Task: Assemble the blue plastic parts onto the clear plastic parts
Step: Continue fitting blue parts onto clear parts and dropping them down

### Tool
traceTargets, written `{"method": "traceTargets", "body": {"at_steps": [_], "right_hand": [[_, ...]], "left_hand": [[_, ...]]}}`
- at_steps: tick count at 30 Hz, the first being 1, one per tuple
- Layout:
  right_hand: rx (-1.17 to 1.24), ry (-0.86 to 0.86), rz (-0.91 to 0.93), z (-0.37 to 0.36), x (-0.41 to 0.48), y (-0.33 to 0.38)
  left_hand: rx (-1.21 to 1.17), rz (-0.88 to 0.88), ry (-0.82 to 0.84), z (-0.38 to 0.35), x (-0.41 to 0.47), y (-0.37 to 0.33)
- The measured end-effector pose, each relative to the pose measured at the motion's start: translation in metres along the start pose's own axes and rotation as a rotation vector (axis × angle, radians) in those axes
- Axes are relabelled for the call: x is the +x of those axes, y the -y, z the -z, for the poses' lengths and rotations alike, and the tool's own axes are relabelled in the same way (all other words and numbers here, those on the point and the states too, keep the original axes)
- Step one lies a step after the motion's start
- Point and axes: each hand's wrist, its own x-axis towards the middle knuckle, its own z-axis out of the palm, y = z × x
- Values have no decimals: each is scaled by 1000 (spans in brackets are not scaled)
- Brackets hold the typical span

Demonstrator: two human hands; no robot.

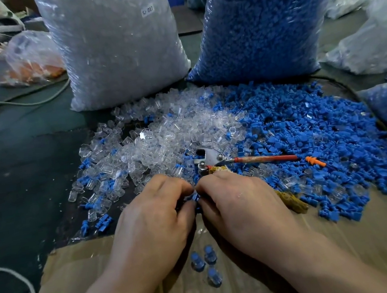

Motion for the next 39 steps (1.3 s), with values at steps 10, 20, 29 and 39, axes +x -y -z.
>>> {"method": "traceTargets", "body": {"at_steps": [10, 20, 29, 39], "right_hand": [[224, -98, -19, 2, -2, 1], [323, -127, -119, 0, 0, 0], [1646, 31, -516, 11, 3, 2], [1909, 73, -581, 20, 4, -4]], "left_hand": [[-205, 103, -100, 0, -1, 1], [-152, -24, -75, 2, 1, 3], [-268, 50, -98, 0, 1, 5], [-945, 186, -194, 3, 1, 5]]}}
